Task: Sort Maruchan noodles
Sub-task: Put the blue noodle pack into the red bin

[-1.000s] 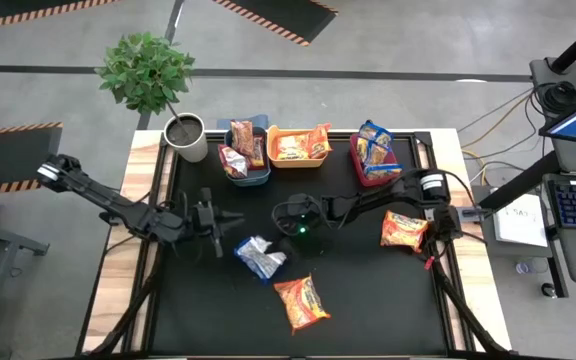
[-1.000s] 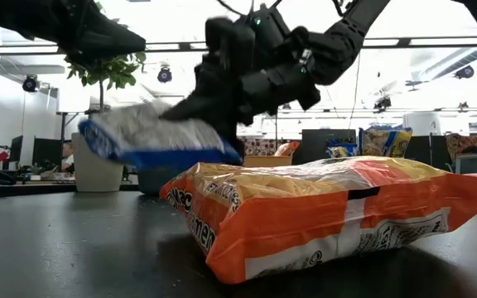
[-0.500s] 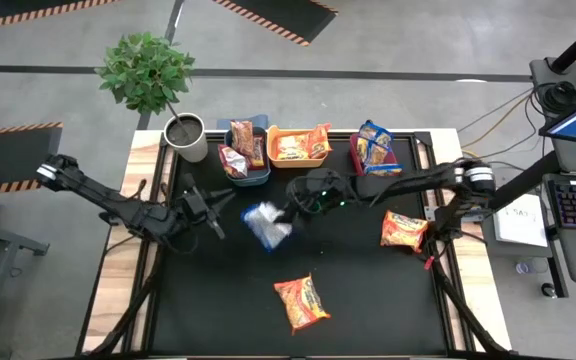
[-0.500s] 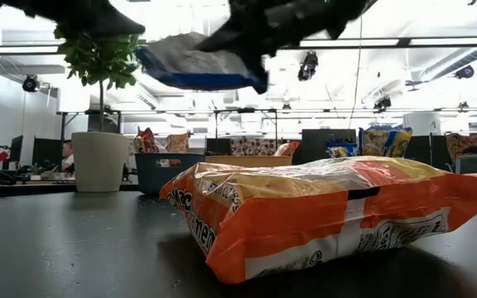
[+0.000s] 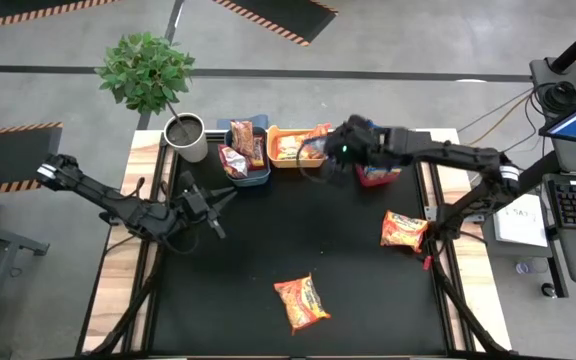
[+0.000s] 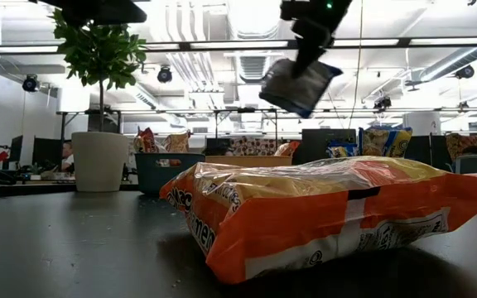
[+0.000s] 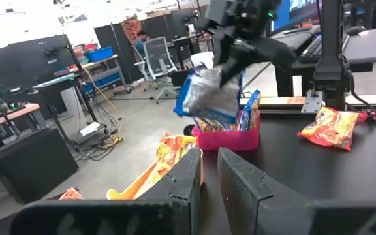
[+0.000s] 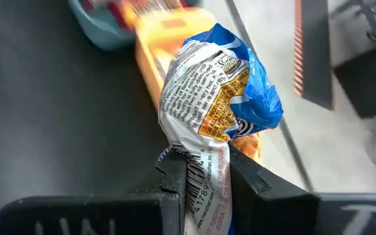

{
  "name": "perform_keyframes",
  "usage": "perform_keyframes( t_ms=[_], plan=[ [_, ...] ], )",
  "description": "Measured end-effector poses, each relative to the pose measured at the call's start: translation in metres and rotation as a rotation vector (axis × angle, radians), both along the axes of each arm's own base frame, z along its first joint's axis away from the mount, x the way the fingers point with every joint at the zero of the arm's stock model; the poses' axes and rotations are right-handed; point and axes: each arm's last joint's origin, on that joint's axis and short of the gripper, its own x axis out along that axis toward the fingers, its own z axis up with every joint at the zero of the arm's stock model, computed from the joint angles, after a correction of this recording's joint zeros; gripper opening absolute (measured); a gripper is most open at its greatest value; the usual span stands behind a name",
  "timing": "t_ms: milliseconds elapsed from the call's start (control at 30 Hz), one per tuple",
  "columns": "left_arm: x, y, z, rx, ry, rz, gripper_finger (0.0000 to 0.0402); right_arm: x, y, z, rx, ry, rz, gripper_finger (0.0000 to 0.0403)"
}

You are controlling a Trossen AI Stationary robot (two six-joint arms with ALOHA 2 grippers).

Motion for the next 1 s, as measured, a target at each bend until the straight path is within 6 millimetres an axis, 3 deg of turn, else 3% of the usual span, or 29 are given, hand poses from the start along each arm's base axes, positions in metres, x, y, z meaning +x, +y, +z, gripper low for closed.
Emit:
perform_keyframes(
  t_ms=[133, 400, 700, 1000],
  plan=[
    [0.0, 0.0, -0.001, -0.002, 0.005, 0.0, 0.0038, -0.019, -0.026, 0.004, -0.036, 0.176, 0.014, 0.0054],
    [0.0, 0.0, -0.001, -0.002, 0.009, 0.0, 0.0038, -0.053, -0.06, -0.016, 0.003, 0.583, 0.133, 0.0054],
    [0.002, -0.001, -0.003, 0.004, 0.021, 0.0, 0.0038, -0.06, -0.078, -0.049, 0.052, 0.754, 0.225, 0.0054],
    [0.003, -0.001, -0.004, 0.008, 0.028, -0.001, 0.0038, -0.061, -0.079, -0.083, 0.086, 0.893, 0.381, 0.0054]
  ],
)
